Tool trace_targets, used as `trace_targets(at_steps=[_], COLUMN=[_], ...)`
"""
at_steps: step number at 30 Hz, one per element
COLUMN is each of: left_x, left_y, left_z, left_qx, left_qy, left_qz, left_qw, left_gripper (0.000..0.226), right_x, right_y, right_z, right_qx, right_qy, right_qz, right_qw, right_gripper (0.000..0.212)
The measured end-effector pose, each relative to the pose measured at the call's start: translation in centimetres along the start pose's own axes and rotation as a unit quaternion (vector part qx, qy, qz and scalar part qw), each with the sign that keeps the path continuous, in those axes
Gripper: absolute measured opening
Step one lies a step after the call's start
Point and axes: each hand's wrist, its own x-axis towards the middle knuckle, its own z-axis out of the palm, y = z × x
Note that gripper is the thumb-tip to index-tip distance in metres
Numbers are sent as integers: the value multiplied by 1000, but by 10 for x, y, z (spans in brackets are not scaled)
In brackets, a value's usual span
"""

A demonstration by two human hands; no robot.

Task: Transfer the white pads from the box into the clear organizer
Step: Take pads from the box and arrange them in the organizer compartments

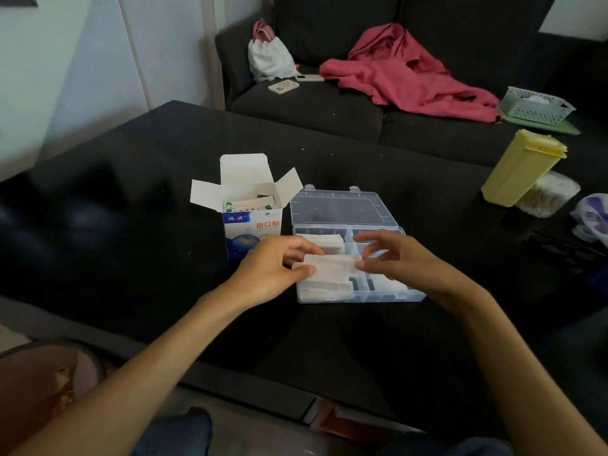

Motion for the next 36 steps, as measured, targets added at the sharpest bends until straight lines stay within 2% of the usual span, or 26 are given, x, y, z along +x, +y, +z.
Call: trace_targets(at_steps=[4, 9, 12, 15, 21, 25, 28, 31, 36], left_x=[1, 3, 0, -3, 1, 1, 2, 4, 3], left_y=[-1, -1, -1, 0, 1, -1, -1, 0, -1], left_z=[5, 6, 9, 10, 7, 8, 7, 5, -2], left_qx=[28, 49, 165, 267, 325, 316, 289, 266, 239], left_qy=[14, 11, 39, 68, 67, 55, 50, 38, 43], left_qz=[11, -1, 7, 40, 39, 37, 18, -2, -26], left_qw=[999, 999, 985, 960, 943, 946, 956, 963, 970], left_gripper=[30, 31, 25, 22, 26, 19, 16, 14, 14], right_x=[4, 9, 12, 14, 14, 14, 12, 8, 3], right_y=[1, 7, 10, 10, 9, 12, 13, 10, 11], right_z=[12, 14, 17, 23, 20, 20, 26, 29, 15], right_qx=[-7, 16, 19, 3, -55, -80, -153, -246, -288], right_qy=[-20, 56, 57, 49, 15, 8, 58, 83, 105], right_qz=[-39, -25, -15, -14, -26, -24, -46, -96, -87], right_qw=[999, 998, 998, 999, 998, 996, 985, 961, 948], right_gripper=[24, 13, 9, 15, 18, 13, 5, 13, 17])
